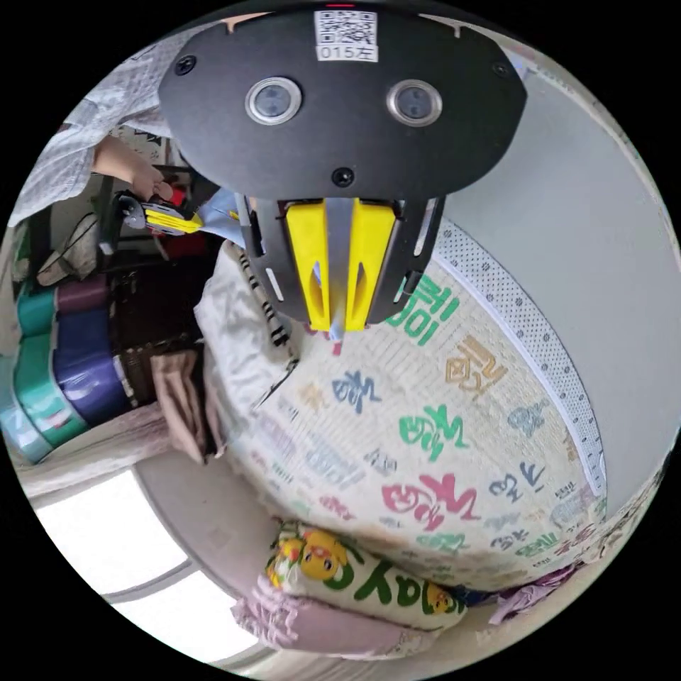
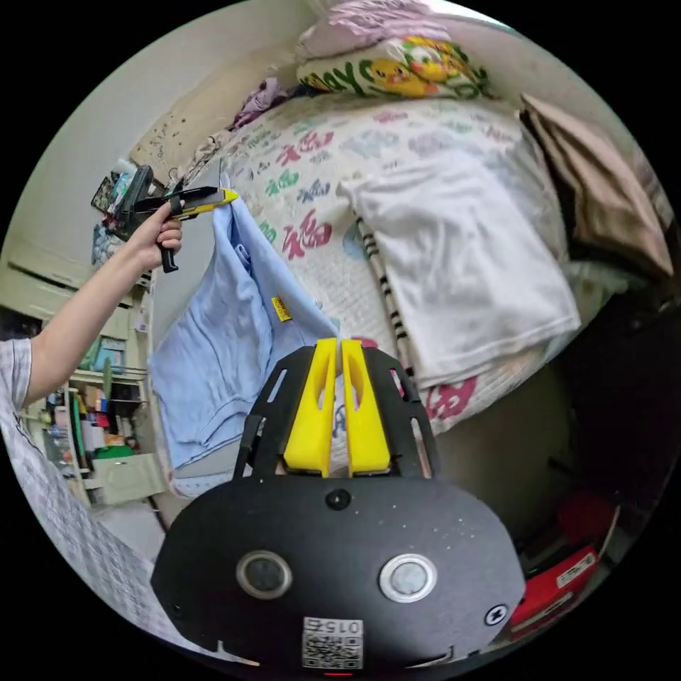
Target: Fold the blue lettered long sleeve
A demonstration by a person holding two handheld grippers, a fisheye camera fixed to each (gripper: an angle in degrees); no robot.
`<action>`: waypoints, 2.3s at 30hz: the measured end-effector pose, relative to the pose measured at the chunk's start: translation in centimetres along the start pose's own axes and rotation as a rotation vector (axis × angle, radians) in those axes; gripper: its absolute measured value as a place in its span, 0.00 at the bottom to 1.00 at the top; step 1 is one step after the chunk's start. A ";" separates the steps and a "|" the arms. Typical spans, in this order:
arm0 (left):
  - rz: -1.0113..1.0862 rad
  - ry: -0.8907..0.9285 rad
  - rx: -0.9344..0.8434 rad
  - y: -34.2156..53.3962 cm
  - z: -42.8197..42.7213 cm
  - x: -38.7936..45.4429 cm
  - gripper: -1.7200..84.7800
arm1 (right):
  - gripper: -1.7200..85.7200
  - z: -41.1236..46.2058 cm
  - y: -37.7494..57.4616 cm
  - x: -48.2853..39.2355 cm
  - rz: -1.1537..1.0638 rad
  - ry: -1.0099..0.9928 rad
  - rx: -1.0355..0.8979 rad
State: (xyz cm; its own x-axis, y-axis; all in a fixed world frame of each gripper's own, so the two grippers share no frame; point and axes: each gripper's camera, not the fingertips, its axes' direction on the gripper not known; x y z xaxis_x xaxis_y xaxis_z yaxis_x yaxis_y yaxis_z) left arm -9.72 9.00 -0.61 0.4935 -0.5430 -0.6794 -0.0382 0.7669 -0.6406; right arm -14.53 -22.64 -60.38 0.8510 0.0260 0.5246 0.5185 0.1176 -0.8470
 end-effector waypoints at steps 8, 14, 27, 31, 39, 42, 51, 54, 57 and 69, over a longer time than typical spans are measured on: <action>-0.078 0.046 0.238 13.3 -14.8 -5.1 0.05 | 0.01 -4.9 -1.6 -12.0 -0.409 -0.223 -0.085; -0.427 -0.039 0.310 32.8 -22.1 -14.7 0.05 | 0.01 4.6 2.3 -25.1 -0.595 -0.483 -0.385; -0.783 0.059 0.451 47.6 -24.4 -23.7 0.14 | 0.02 18.5 1.1 -40.2 -0.791 -0.404 -0.614; -0.766 0.029 0.390 46.9 -23.7 -24.1 0.05 | 0.02 21.2 0.3 -42.7 -0.867 -0.352 -0.645; -0.750 -0.193 0.301 48.7 -24.8 -25.1 0.02 | 0.02 31.6 -0.6 -45.0 -0.886 -0.308 -0.777; -0.740 -0.216 0.332 49.3 -24.5 -24.8 0.03 | 0.03 36.1 -0.2 -45.8 -0.929 -0.214 -0.788; -0.799 -0.144 0.432 54.1 -27.8 -23.1 0.13 | 0.12 36.6 -8.6 -41.6 -0.815 -0.510 -0.847; -0.764 -0.075 0.449 55.0 -27.3 -22.4 0.18 | 0.14 35.2 -15.8 -38.0 -0.719 -0.614 -0.612; -0.755 -0.011 0.481 55.3 -26.0 -22.5 0.22 | 0.17 38.3 -22.9 -33.4 -0.619 -0.497 -0.369; -0.732 0.166 0.501 53.0 -22.2 -22.0 0.17 | 0.23 63.1 -26.4 -26.8 -0.466 -0.736 -0.529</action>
State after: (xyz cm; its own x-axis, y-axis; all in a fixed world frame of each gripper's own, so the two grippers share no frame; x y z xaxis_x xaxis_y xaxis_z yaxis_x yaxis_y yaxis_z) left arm -41.93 54.03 -27.58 0.1122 -0.9666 -0.2303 0.6383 0.2477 -0.7288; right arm -56.32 36.16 -46.62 0.3851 0.7149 0.5836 0.9073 -0.1777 -0.3810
